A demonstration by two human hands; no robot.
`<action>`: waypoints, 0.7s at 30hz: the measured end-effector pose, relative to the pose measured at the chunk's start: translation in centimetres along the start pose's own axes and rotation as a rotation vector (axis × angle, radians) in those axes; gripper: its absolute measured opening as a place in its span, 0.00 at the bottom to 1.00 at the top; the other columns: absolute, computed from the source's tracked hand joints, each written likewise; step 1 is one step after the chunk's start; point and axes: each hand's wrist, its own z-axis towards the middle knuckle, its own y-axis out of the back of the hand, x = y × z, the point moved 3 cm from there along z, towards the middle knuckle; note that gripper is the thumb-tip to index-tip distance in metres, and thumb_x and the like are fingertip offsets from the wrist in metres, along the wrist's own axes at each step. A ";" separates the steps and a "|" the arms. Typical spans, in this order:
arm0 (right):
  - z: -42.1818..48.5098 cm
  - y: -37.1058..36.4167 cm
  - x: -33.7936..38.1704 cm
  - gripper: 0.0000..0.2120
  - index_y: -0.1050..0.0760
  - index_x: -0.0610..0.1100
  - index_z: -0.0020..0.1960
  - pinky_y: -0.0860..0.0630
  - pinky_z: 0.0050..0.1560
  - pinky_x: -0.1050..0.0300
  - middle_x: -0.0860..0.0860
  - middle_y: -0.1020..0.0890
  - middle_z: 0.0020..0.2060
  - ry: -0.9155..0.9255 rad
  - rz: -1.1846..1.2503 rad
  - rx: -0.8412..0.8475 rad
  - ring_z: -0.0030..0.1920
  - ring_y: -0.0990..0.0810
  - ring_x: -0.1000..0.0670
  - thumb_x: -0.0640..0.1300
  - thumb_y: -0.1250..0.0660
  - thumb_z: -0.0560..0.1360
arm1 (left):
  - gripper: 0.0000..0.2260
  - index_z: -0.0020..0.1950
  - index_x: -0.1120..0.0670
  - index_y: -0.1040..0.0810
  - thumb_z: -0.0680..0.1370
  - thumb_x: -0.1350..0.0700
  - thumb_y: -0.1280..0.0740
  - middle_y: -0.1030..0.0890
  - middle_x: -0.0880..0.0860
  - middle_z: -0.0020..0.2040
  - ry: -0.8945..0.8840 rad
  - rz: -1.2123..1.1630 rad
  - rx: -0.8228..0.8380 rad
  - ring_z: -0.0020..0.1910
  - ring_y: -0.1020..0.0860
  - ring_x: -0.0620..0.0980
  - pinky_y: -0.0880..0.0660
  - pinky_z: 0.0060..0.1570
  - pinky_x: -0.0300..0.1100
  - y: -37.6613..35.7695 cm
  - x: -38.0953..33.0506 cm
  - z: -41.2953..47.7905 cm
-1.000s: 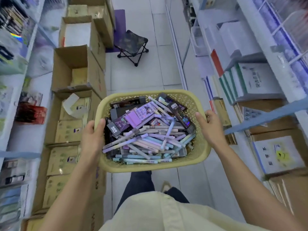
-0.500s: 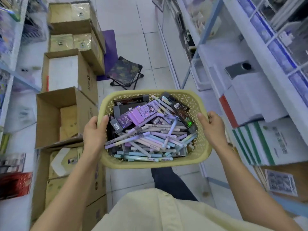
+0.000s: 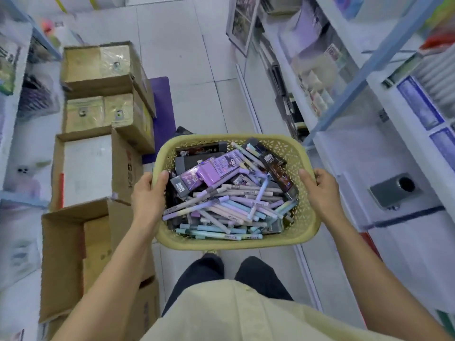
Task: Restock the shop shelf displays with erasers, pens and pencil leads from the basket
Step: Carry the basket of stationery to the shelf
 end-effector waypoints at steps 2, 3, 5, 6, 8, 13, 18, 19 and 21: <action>2.9 -0.9 1.4 0.21 0.30 0.32 0.43 0.35 0.36 0.54 0.44 0.27 0.33 -0.013 0.001 -0.024 0.35 0.30 0.48 0.52 0.35 0.78 | 0.20 0.47 0.63 0.27 0.79 0.44 0.38 0.28 0.57 0.38 -0.021 0.029 0.027 0.37 0.31 0.52 0.35 0.40 0.48 -0.7 -2.1 4.0; 4.3 -1.3 2.1 0.21 0.30 0.32 0.42 0.35 0.35 0.55 0.45 0.28 0.33 -0.023 0.002 -0.033 0.34 0.30 0.49 0.52 0.35 0.78 | 0.21 0.47 0.63 0.27 0.79 0.44 0.38 0.28 0.57 0.37 -0.025 0.035 0.039 0.36 0.32 0.52 0.35 0.40 0.48 -1.1 -3.1 5.8; 7.2 -2.0 3.3 0.18 0.31 0.37 0.39 0.34 0.33 0.58 0.48 0.28 0.31 -0.035 -0.002 -0.052 0.32 0.31 0.51 0.51 0.35 0.78 | 0.21 0.46 0.64 0.29 0.79 0.44 0.38 0.29 0.57 0.36 -0.033 0.041 0.056 0.35 0.33 0.51 0.36 0.38 0.48 -2.1 -4.8 9.3; 8.8 -2.3 3.9 0.16 0.31 0.41 0.38 0.35 0.31 0.62 0.51 0.28 0.30 -0.035 -0.010 -0.064 0.31 0.31 0.53 0.51 0.35 0.78 | 0.21 0.46 0.64 0.29 0.79 0.44 0.37 0.30 0.56 0.36 -0.036 0.040 0.065 0.35 0.33 0.51 0.36 0.38 0.48 -2.7 -5.7 10.9; 12.1 -2.9 4.9 0.14 0.30 0.45 0.38 0.36 0.30 0.64 0.53 0.28 0.30 -0.047 -0.017 -0.075 0.30 0.31 0.55 0.52 0.35 0.79 | 0.21 0.45 0.64 0.30 0.79 0.45 0.37 0.31 0.55 0.35 -0.032 0.031 0.091 0.34 0.34 0.51 0.36 0.37 0.48 -4.2 -7.2 14.3; 20.7 -4.0 7.7 0.19 0.39 0.49 0.34 0.42 0.29 0.62 0.57 0.35 0.27 -0.019 -0.016 -0.099 0.27 0.37 0.58 0.50 0.35 0.79 | 0.20 0.44 0.64 0.30 0.80 0.47 0.37 0.31 0.55 0.34 -0.040 0.018 0.091 0.34 0.35 0.50 0.37 0.38 0.48 -8.3 -10.8 21.9; 28.1 -4.8 9.8 0.19 0.34 0.38 0.38 0.39 0.35 0.54 0.49 0.34 0.30 -0.056 -0.004 -0.096 0.32 0.36 0.51 0.51 0.36 0.79 | 0.22 0.50 0.66 0.28 0.80 0.45 0.37 0.27 0.66 0.39 -0.052 0.036 0.135 0.38 0.31 0.53 0.32 0.40 0.53 -11.3 -14.6 29.4; 29.4 -5.1 10.1 0.21 0.34 0.35 0.40 0.38 0.36 0.53 0.46 0.34 0.31 -0.065 0.000 -0.101 0.33 0.35 0.50 0.52 0.36 0.79 | 0.22 0.51 0.67 0.27 0.80 0.45 0.37 0.26 0.68 0.41 -0.060 0.035 0.148 0.38 0.30 0.53 0.31 0.40 0.53 -12.0 -15.4 31.0; 31.9 -5.8 10.5 0.22 0.31 0.33 0.43 0.32 0.37 0.48 0.39 0.29 0.33 -0.085 0.029 -0.132 0.33 0.32 0.45 0.53 0.36 0.79 | 0.23 0.51 0.68 0.27 0.80 0.45 0.37 0.26 0.65 0.40 -0.086 0.032 0.189 0.39 0.30 0.53 0.32 0.41 0.52 -13.4 -17.1 34.4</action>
